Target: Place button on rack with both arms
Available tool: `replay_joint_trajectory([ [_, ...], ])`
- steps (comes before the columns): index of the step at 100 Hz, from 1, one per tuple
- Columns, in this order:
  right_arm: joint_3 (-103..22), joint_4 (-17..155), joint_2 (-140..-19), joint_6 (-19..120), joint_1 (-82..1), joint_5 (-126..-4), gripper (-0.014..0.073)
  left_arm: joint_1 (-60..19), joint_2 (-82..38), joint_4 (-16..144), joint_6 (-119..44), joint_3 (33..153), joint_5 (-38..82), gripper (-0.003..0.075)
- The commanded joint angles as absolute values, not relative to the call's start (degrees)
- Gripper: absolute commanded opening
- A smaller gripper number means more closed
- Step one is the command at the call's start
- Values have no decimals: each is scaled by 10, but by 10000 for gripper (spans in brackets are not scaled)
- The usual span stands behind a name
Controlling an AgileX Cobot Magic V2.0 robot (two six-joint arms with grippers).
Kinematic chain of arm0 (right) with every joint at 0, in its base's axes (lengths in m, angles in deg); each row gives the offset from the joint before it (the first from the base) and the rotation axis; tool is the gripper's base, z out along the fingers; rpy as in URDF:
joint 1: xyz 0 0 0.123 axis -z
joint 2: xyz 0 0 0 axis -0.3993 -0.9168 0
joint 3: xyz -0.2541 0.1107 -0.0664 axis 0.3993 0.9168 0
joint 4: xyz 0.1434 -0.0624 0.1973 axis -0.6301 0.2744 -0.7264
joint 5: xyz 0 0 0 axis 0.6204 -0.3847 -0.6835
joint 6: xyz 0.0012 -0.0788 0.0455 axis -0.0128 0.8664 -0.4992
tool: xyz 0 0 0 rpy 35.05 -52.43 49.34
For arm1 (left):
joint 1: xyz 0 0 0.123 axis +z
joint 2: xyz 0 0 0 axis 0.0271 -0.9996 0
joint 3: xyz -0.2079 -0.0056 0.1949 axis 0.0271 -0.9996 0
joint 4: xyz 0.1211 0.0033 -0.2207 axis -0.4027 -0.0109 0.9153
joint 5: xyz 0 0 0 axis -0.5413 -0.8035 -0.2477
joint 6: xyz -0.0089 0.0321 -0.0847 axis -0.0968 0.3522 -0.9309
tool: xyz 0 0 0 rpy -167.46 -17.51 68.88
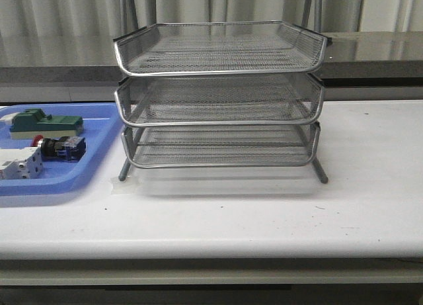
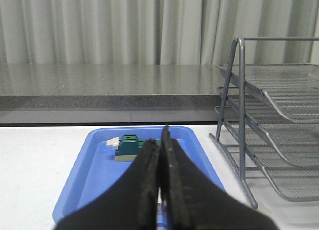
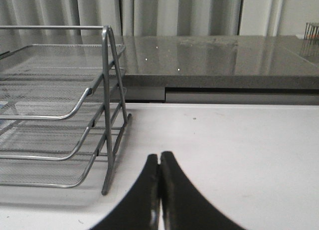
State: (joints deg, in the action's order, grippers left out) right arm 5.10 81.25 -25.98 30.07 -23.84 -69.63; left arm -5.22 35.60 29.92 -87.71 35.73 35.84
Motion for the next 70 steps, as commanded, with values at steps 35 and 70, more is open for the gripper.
replay_joint_trajectory([
  [35,-180,737,-509,301,-235,-910,-60,-52,374,301,-882,333,401,-20],
  [70,-180,649,-608,301,-235,-885,-54,-52,374,301,-882,333,401,-20],
])
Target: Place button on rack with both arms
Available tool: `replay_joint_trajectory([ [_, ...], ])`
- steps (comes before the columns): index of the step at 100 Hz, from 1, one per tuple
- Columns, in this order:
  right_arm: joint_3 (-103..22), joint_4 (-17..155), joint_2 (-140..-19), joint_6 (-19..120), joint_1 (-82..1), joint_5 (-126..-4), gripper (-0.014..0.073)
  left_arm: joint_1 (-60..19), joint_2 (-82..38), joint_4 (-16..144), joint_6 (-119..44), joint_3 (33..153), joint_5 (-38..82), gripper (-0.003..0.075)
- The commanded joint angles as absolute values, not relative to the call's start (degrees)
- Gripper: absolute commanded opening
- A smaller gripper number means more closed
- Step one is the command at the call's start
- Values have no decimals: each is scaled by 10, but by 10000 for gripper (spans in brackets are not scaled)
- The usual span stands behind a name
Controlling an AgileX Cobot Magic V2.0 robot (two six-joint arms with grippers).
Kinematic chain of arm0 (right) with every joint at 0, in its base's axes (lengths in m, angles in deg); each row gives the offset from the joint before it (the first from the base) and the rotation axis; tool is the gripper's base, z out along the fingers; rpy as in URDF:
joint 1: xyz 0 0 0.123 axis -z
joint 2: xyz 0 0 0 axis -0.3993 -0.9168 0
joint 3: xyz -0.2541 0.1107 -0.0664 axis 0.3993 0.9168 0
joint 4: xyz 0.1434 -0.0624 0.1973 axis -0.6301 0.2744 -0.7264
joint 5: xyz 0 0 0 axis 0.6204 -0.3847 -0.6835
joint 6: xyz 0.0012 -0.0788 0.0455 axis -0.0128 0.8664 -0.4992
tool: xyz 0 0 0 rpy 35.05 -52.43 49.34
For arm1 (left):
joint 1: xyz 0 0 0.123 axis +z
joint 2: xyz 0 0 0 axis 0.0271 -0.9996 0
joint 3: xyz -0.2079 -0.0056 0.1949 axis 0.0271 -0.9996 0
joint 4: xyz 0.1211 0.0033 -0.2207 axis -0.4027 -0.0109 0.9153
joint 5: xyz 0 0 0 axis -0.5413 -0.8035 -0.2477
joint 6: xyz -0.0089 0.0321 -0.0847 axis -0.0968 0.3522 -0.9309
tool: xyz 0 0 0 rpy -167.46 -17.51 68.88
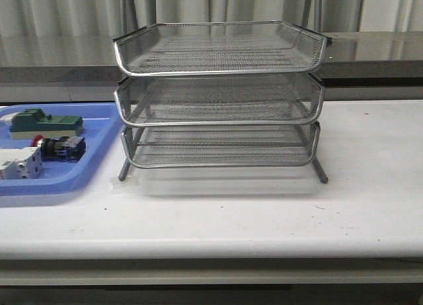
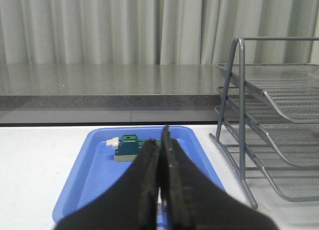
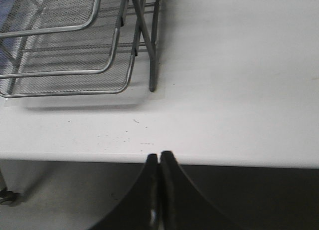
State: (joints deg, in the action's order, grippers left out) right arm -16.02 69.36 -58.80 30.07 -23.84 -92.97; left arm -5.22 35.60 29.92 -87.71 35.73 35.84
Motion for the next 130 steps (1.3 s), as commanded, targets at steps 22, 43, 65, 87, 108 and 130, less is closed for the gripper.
replay_joint_trajectory([
  [22,-180,537,-658,301,-235,-872,167,-52,374,301,-882,333,401,-20],
  [43,-180,457,-719,307,-240,-827,385,-52,374,301,-882,333,401,-20],
  [65,-180,305,-808,431,-262,-773,379,-52,374,301,-882,333,401,-20],
  [87,-180,54,-908,663,-263,-775,379,-52,374,301,-882,333,401,-20],
  [108,-180,-161,-991,868,-263,-817,379,-52,374,301,-882,333,401,-20],
  [130,-188,-212,-1062,926,-262,-840,379,-52,374,301,-882,333,401,-20],
])
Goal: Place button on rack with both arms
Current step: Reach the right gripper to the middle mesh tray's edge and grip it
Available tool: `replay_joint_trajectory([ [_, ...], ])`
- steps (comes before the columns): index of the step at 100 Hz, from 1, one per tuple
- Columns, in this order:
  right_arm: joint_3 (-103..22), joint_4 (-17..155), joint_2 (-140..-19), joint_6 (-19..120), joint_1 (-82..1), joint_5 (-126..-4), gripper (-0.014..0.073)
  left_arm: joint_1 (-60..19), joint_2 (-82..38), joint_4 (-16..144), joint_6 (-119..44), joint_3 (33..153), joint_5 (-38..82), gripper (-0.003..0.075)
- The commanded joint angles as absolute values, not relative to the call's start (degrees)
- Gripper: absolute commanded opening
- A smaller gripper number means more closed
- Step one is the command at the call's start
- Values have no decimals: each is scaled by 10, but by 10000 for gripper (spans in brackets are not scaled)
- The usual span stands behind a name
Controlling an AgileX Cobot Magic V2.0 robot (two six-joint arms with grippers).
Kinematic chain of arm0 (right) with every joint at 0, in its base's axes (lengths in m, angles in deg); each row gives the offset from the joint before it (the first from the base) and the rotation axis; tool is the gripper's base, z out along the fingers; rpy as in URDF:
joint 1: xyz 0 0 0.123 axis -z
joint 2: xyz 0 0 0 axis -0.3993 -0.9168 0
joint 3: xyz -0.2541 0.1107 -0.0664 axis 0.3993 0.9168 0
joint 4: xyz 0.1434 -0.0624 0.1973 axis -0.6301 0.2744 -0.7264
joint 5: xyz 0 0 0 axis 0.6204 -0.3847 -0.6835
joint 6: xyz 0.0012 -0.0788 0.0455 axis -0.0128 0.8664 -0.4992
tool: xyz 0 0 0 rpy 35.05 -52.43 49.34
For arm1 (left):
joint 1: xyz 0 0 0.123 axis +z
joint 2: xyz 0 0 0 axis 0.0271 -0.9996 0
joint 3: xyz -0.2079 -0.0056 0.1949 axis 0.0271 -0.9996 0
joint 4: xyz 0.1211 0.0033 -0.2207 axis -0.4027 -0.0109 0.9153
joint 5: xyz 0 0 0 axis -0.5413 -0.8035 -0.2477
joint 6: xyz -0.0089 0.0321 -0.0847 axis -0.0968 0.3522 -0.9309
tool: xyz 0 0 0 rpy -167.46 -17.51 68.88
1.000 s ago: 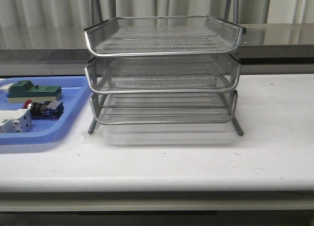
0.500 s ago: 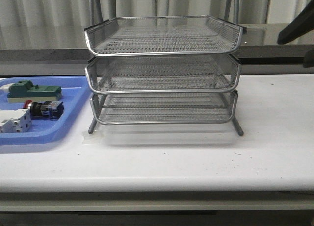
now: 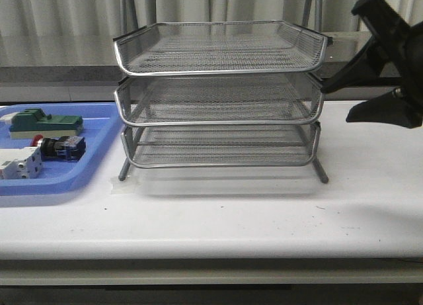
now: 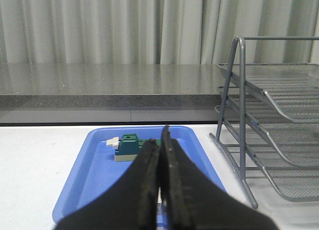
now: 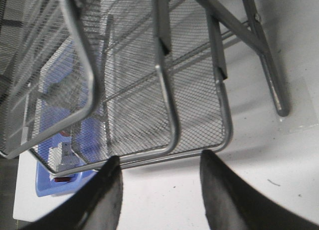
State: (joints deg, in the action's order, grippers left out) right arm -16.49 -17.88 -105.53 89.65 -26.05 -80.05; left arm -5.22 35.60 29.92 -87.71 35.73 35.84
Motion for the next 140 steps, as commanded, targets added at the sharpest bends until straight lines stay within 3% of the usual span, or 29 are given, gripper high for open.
replay_joint_trajectory([
  [1,-189,-212,-1066,926,-262,-842,379,-52,374,301,-882,333,401,-20],
  [62,-288,-212,-1171,928,-262,-892,374,-52,374,301,-882,333,401,-20],
  [72,-288,-212,-1177,928,-262,-893,302,-52,374,301,-882,333,401,-20],
  [91,-288,-211,-1188,928,-262,-902,33,-52,374,301,-882,333,401,-20],
  [101,-288,-202,-1193,928,-262,-908,-56,-52,374,301,-882,333,401,-20],
  [140,-273,-143,-1190,927,-262,-956,-67,-52,374,301,-882,333,401,-20],
])
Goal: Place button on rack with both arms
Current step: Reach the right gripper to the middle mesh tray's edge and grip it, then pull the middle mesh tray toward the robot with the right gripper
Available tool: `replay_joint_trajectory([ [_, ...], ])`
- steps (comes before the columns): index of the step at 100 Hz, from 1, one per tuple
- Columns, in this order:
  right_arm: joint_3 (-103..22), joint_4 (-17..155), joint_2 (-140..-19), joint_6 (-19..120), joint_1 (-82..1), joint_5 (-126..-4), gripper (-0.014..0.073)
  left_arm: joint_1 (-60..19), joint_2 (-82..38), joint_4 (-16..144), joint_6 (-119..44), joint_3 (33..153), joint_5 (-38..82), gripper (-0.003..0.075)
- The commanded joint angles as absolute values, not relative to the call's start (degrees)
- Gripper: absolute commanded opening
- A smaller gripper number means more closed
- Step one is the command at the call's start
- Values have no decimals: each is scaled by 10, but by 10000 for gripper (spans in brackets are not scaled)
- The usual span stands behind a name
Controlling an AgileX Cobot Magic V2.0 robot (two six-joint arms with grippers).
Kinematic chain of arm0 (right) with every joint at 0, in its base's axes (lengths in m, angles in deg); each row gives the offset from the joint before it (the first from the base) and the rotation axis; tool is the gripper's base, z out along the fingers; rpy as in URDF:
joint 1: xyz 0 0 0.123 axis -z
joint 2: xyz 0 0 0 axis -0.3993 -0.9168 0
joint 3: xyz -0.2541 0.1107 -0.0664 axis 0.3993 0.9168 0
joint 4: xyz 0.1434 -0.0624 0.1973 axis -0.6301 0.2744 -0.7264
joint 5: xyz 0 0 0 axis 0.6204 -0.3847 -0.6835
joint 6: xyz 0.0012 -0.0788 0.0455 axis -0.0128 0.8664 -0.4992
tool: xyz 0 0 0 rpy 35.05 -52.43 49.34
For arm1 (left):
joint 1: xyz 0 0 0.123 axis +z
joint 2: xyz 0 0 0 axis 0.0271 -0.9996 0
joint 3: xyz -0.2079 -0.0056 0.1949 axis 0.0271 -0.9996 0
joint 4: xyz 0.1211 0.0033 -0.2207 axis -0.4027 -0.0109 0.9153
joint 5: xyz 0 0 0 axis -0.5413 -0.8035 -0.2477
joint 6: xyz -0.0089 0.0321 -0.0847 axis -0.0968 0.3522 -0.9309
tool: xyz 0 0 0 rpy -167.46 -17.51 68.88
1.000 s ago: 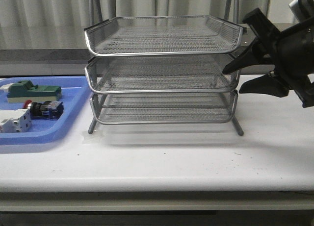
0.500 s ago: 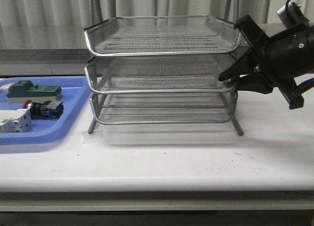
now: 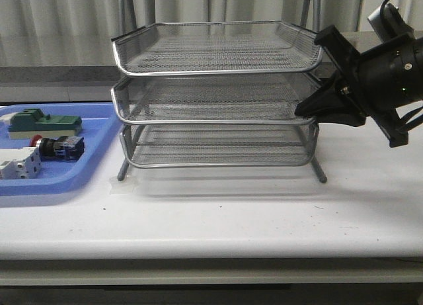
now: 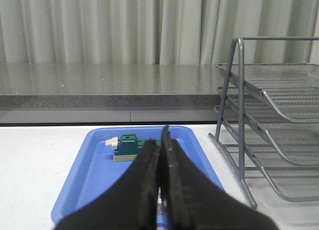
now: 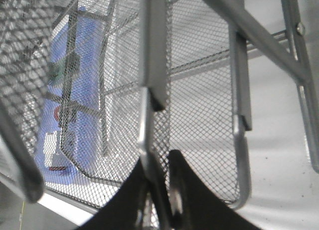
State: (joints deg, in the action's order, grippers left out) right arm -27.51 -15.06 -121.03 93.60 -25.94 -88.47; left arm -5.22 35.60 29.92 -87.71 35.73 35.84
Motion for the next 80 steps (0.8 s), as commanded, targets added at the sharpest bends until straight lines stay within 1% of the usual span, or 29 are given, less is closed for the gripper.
replay_joint_trajectory([
  [1,-271,-143,-1190,927,-262,-958,-67,-52,374,301,-882,333,401,-20],
  [24,-188,-140,-1174,936,-262,-962,-67,-52,374,301,-882,333,401,-20],
  [51,-71,-139,-1081,953,-262,-923,-67,-52,374,301,-882,333,401,-20],
  [65,-37,-139,-1034,953,-262,-918,-67,-52,374,301,-882,333,401,-20],
  [80,-27,-138,-1007,953,-262,-917,-67,-52,374,301,-882,333,401,-20],
])
